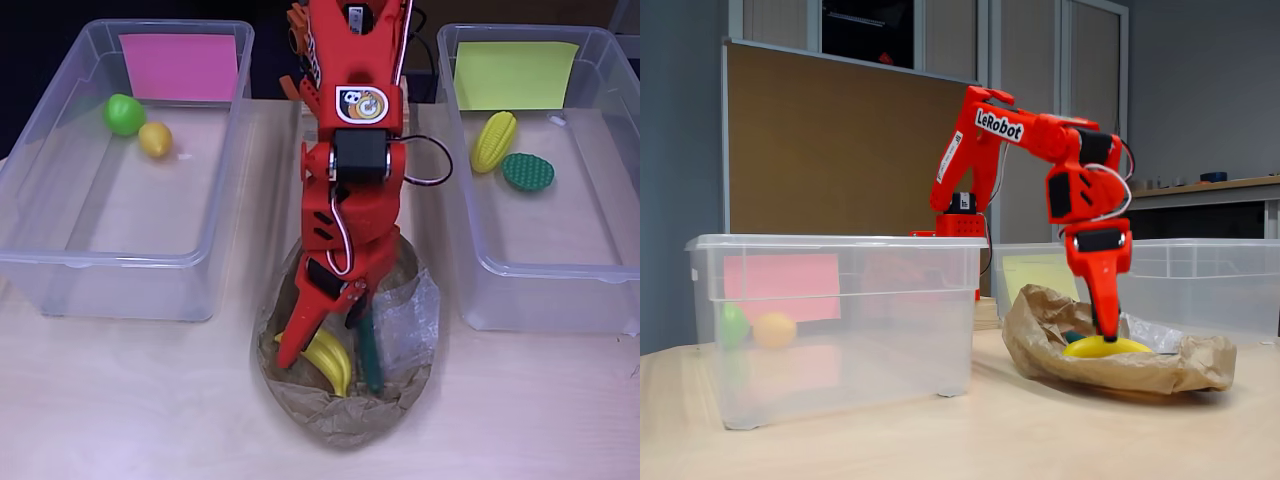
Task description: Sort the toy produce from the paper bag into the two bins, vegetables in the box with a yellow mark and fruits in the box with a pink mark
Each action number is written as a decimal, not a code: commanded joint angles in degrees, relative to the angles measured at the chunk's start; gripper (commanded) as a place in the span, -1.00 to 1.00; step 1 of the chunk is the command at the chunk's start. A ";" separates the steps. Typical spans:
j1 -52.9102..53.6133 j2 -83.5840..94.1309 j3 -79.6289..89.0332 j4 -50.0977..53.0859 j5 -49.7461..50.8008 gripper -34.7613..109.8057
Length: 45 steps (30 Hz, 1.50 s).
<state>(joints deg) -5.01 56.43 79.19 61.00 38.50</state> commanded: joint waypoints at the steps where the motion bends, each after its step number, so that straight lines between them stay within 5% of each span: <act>1: -1.14 -2.02 -4.66 2.64 0.18 0.10; 7: -1.23 -3.60 -5.36 2.99 1.49 -0.12; 25: 0.97 2.99 -4.57 8.61 1.14 -0.15; 45: 8.26 36.56 -2.02 26.19 -7.73 -0.23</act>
<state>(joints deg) 0.53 84.99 74.97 84.29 30.85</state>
